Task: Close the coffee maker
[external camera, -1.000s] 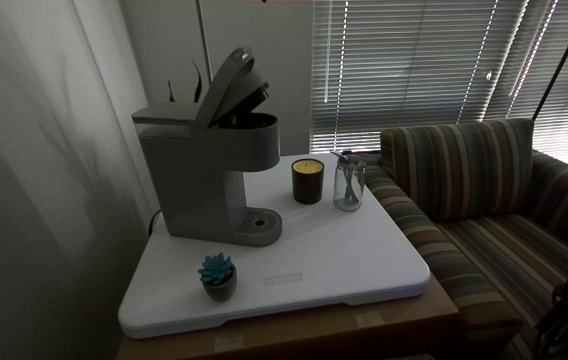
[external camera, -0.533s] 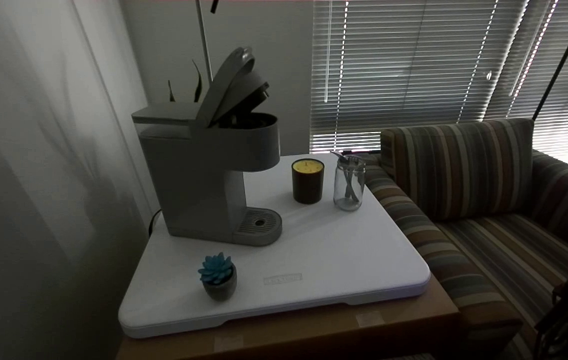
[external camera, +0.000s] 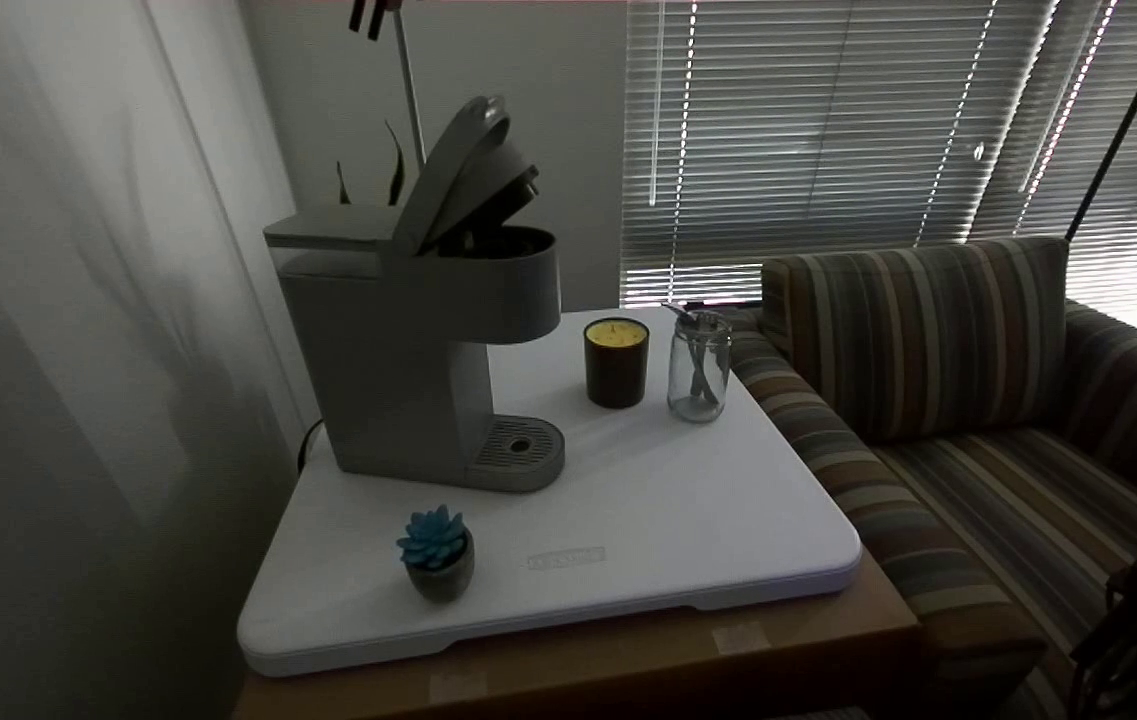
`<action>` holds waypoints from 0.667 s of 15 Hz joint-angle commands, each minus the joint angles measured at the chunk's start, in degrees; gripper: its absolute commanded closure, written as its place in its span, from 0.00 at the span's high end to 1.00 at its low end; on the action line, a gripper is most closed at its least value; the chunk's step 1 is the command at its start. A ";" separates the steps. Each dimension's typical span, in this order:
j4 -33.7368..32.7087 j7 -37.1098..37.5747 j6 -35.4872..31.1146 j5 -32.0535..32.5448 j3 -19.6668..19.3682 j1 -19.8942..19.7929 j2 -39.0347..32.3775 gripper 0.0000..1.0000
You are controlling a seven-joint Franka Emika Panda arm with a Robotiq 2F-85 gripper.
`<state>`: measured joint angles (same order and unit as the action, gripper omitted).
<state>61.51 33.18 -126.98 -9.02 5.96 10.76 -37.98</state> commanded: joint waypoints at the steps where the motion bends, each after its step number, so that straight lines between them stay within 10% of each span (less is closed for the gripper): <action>1: 0.00 0.01 0.00 0.00 0.00 0.01 0.00 0.12; 10: 5.19 3.28 -0.34 -0.66 -0.38 -0.44 2.99 0.00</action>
<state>62.27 34.88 -127.03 -9.02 5.89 10.77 -37.88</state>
